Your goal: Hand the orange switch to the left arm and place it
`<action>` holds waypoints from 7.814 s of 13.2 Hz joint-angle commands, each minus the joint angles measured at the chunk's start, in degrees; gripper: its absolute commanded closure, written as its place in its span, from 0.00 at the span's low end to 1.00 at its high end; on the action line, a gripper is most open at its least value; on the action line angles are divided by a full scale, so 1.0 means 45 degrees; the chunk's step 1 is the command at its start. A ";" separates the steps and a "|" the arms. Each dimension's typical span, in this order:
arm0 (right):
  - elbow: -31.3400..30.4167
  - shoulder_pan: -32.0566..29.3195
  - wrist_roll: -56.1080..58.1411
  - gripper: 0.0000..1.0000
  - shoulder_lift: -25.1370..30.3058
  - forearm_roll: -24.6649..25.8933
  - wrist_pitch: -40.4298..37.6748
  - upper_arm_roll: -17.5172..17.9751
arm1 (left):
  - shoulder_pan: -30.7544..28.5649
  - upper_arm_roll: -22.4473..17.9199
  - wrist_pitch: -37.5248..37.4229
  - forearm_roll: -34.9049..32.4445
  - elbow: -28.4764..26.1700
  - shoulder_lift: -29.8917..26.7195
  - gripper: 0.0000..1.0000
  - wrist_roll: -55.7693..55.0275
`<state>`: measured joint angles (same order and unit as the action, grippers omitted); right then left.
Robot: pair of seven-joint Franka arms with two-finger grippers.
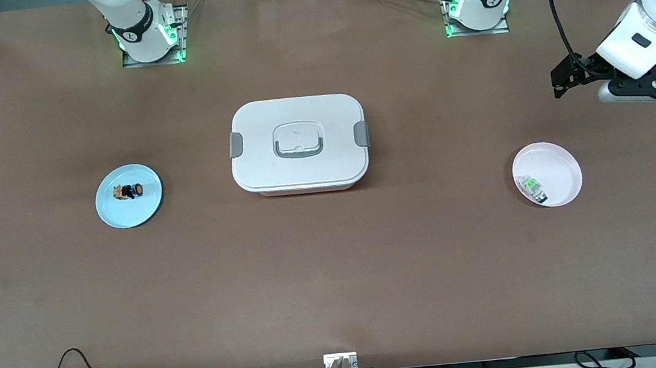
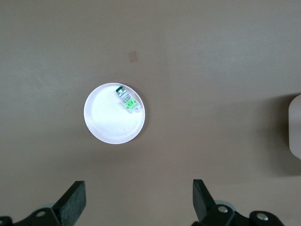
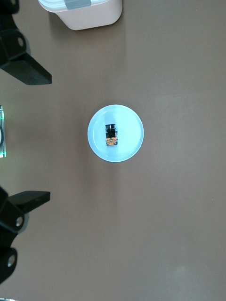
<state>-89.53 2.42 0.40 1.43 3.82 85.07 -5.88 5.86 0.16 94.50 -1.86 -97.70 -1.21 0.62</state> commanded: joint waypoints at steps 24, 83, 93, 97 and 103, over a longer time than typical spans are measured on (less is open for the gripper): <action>0.0130 0.0420 0.0048 0.00 -0.1938 -0.0497 0.0412 0.0136 | 0.0007 -0.0016 -0.0218 0.0101 0.0109 -0.0083 0.00 -0.0022; -0.8210 -0.0302 0.2470 0.00 -0.5533 -0.1063 1.2190 0.0350 | 0.0007 -0.0016 -0.0219 0.0082 0.0109 -0.0083 0.00 -0.0021; -0.8210 -0.0302 0.2373 0.00 -0.5670 -0.1102 1.2171 0.0389 | 0.0007 -0.0016 -0.0219 0.0082 0.0109 -0.0083 0.00 -0.0021; -0.8210 -0.0302 0.2353 0.00 -0.5709 -0.1122 1.2171 0.0409 | 0.0007 -0.0016 -0.0219 0.0082 0.0109 -0.0083 0.00 -0.0021; -0.8171 -0.0302 0.2392 0.50 -0.5631 -0.1122 1.1937 0.0487 | 0.0007 -0.0016 -0.0219 0.0082 0.0109 -0.0083 0.00 -0.0021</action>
<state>-125.98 1.18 10.82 -24.36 -0.60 138.91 -4.41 5.86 0.16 94.42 -1.86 -97.69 -1.21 0.62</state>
